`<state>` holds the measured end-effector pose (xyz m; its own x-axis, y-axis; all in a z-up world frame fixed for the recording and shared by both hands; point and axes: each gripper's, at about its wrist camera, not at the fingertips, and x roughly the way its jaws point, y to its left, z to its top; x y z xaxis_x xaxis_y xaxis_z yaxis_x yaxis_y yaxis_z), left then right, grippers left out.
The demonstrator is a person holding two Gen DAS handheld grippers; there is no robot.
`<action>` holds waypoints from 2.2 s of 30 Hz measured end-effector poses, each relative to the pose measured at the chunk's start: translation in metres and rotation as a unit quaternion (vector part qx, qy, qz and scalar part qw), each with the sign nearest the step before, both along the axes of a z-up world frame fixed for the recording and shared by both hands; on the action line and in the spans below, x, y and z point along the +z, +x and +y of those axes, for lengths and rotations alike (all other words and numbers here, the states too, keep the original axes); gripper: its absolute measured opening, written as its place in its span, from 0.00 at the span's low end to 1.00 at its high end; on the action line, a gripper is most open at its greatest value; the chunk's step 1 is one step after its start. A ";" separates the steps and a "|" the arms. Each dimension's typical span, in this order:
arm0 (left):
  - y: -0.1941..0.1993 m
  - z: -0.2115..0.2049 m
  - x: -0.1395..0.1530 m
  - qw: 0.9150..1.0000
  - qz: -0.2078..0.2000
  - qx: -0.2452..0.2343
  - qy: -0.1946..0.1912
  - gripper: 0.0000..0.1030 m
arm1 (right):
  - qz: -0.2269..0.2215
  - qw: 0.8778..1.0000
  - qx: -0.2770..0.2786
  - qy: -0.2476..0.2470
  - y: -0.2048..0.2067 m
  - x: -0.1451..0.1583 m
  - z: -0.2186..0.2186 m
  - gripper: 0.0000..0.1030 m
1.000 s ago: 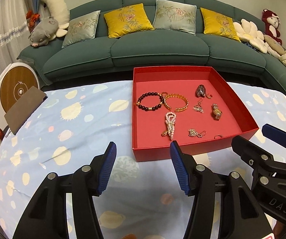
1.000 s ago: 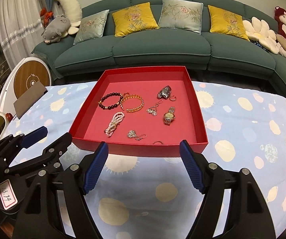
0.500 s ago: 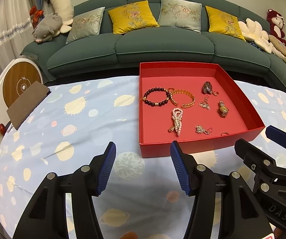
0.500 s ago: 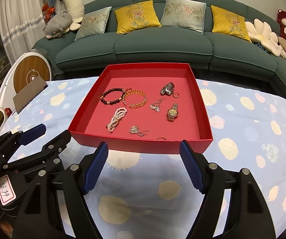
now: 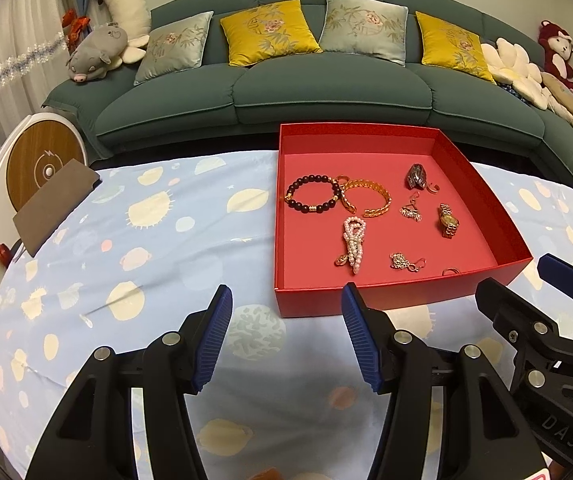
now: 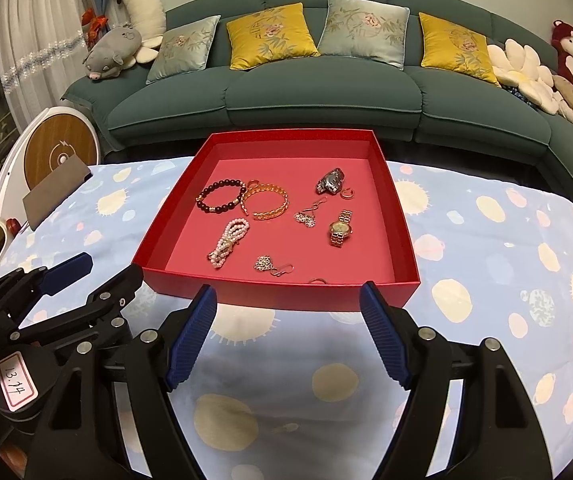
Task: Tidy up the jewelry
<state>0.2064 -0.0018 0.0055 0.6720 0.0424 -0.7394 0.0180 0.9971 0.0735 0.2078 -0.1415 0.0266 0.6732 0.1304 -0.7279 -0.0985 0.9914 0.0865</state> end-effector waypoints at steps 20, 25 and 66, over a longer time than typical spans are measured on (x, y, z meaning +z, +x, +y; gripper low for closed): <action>0.001 -0.004 -0.001 1.000 0.002 0.002 0.001 0.53 | -0.007 1.000 -0.007 -0.010 -0.001 0.002 -0.003 0.71; 0.001 -0.004 0.000 1.000 -0.001 0.003 0.001 0.53 | -0.007 1.000 -0.008 -0.010 -0.001 0.002 -0.003 0.71; 0.003 -0.002 0.001 1.000 -0.001 0.014 0.001 0.62 | -0.006 1.000 -0.015 -0.010 0.001 -0.002 -0.007 0.71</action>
